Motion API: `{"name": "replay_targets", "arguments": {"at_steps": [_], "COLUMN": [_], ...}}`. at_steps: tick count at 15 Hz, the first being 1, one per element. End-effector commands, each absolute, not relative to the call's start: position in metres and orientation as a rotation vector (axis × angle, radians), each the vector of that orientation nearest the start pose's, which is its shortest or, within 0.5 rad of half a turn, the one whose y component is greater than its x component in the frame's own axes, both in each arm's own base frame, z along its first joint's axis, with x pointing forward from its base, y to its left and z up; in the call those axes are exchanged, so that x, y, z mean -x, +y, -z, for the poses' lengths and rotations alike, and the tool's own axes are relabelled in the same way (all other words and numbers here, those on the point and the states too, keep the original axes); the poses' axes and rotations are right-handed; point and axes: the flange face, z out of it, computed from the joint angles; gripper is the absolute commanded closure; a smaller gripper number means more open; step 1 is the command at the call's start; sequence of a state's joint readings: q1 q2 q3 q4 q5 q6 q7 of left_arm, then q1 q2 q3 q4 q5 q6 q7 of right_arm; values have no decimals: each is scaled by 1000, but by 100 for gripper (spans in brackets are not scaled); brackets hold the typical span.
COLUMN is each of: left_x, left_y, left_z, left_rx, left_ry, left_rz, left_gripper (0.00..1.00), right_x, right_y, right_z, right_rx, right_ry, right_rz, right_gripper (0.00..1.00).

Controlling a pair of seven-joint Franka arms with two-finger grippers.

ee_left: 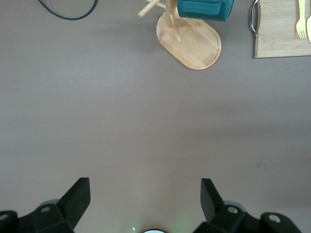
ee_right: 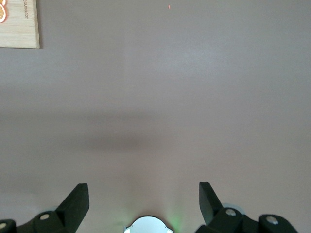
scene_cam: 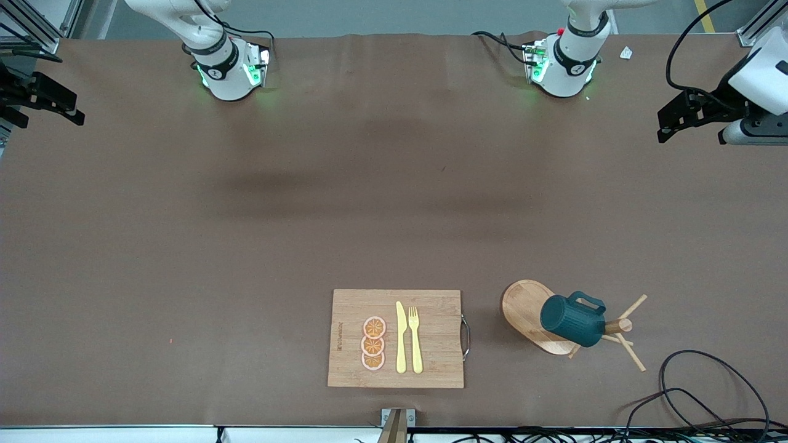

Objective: Transfer cup from left to right arm and place
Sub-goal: 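Reach the left gripper toward the teal mug on the wooden stand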

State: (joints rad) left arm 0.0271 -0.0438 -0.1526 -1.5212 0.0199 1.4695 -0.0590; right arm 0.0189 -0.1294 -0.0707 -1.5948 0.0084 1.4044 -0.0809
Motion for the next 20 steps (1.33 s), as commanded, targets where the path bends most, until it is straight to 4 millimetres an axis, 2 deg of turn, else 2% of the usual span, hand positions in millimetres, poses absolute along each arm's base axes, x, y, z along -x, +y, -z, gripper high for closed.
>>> {"name": "replay_targets", "arguments": {"at_steps": [1, 3, 5, 7, 8, 9, 11, 12, 13, 17, 20], "left_x": [-531, -532, -542, -558, -567, -575, -592, -599, -610, -641, -656], "left_y": [-64, -62, -63, -64, -69, -68, -74, -78, -76, -76, -75], "left_z": [-665, -665, -657, -638, -637, -637, -615, -612, -601, -561, -540], "left_rx": [3101, 3101, 3111, 3128, 3138, 3143, 3158, 3187, 3206, 3201, 3147], "left_ry": [92, 85, 89, 82, 69, -22, -273, -406, -522, -799, -1165], "left_rz": [-4, -7, -27, -55, 23, 97, 89, 119, 128, 136, 143], "left_gripper": [0, 0, 0, 0, 0, 0, 0, 0, 0, 0, 0], "right_x": [-486, -486, -486, -486, -486, -486, -486, -486, -486, -486, -486], "right_y": [-29, -29, -29, -28, -28, -29, -29, -28, -28, -29, -29], "right_z": [-668, -668, -668, -668, -668, -668, -668, -668, -668, -668, -668], "right_rx": [3132, 3132, 3132, 3132, 3132, 3132, 3133, 3132, 3132, 3133, 3132], "right_ry": [-56, -56, -56, -58, -58, -56, -55, -58, -58, -55, -56], "right_rz": [-86, -86, -86, -86, -86, -86, -86, -86, -86, -89, -89], "right_gripper": [0, 0, 0, 0, 0, 0, 0, 0, 0, 0, 0]}}
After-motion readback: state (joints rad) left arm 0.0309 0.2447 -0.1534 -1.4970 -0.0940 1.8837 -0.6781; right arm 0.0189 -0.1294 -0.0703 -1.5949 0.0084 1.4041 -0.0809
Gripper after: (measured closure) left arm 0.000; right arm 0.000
